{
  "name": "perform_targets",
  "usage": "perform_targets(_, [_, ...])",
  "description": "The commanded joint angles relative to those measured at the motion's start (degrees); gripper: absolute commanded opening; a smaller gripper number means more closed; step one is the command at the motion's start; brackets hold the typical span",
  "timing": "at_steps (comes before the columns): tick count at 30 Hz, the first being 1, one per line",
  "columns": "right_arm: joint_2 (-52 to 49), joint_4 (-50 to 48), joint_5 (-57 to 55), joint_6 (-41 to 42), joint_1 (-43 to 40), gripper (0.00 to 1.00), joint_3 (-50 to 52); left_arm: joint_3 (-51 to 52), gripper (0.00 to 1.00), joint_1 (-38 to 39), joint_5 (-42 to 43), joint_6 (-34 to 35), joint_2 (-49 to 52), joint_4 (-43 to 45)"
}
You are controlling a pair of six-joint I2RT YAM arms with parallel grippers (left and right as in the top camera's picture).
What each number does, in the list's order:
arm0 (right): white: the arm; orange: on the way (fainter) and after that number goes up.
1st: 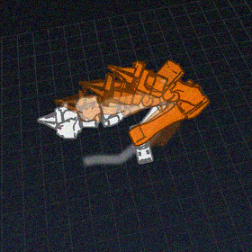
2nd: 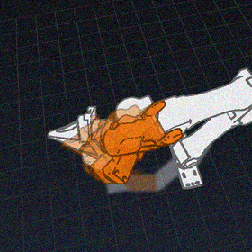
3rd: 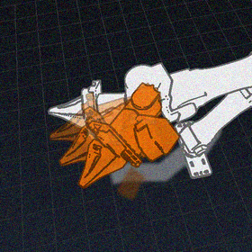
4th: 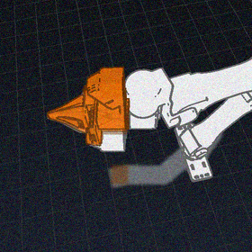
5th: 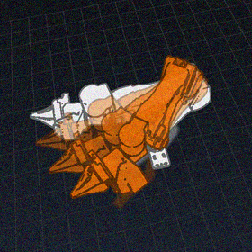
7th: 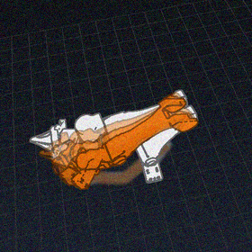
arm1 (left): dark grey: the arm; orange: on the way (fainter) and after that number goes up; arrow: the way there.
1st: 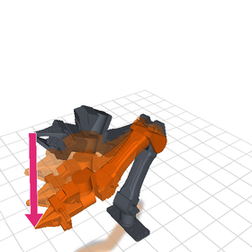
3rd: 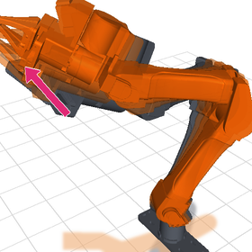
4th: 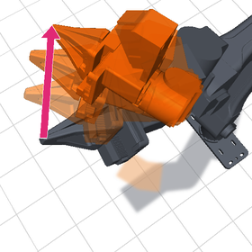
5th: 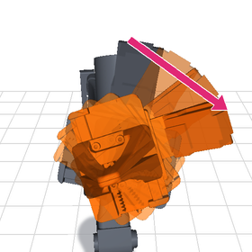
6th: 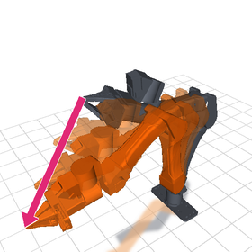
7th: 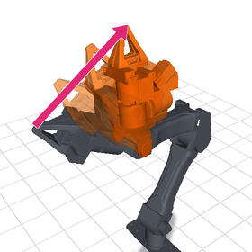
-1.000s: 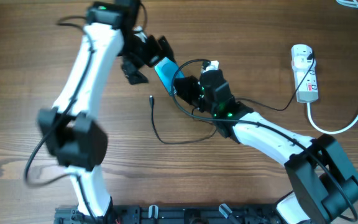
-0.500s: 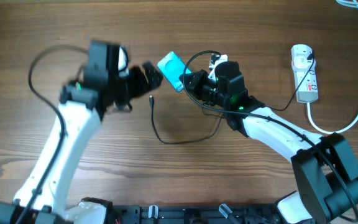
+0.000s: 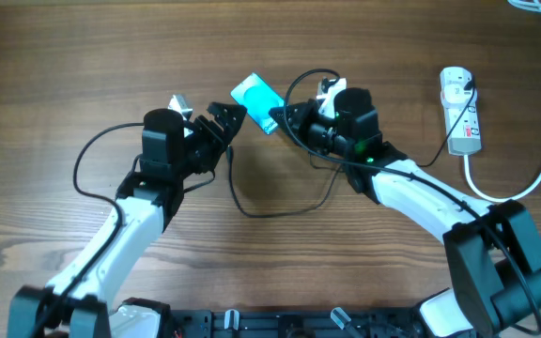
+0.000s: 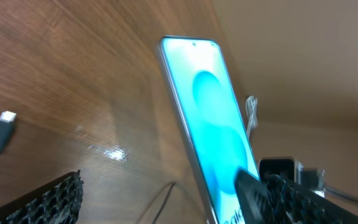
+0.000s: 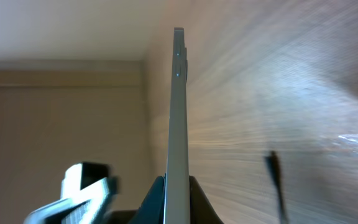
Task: Plug charger to phone and switch on socket
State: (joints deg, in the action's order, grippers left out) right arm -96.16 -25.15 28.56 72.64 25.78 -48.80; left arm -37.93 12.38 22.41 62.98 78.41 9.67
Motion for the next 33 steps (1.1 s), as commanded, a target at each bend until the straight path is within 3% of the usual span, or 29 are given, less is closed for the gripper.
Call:
perform_targets(1, [-3.0,-6.6,6.7,5.7,-0.3,0.04,-1.1,0.6,1.0,0.2,1.2,7.4,4.3,4.5])
perform_targets(12, [-11.0,-17.8,13.8,11.4,-0.2,0.04,-1.1,0.6,1.0,0.2,3.1,13.0,9.4,22.3])
perform_targets(25, [-11.3,-21.7,14.6,13.0,1.5,0.04,-1.1,0.6,1.0,0.2,3.8,15.7,9.5,29.3])
perform_targets(33, [-11.3,-21.8,15.5,13.6,1.7,0.04,-1.1,0.6,0.93,0.2,5.0,15.9,9.5,32.2])
